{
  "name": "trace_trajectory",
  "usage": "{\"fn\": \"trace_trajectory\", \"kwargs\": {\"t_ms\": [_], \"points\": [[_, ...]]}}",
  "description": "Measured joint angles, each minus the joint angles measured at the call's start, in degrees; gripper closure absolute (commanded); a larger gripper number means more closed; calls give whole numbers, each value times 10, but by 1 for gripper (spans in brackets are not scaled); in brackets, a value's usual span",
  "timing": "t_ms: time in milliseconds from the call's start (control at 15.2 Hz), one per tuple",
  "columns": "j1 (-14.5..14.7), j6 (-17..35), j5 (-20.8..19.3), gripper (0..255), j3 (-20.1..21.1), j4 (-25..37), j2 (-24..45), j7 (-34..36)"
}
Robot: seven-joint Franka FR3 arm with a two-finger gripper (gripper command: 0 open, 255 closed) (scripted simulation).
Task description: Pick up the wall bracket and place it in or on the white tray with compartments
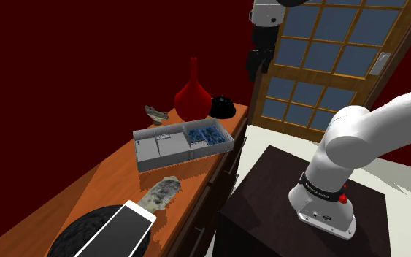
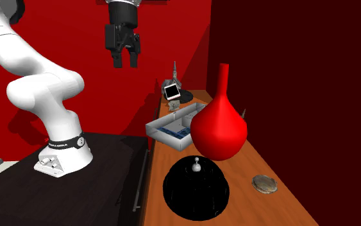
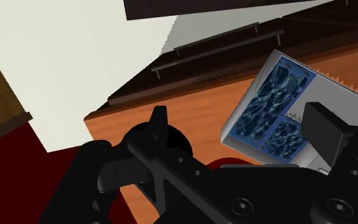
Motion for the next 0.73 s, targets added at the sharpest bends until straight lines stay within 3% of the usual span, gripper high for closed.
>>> {"fn": "trace_trajectory", "kwargs": {"t_ms": [198,726], "points": [[2,19,11,0,6,-1,19,15],[11,139,65,0,30,17,150,87]]}}
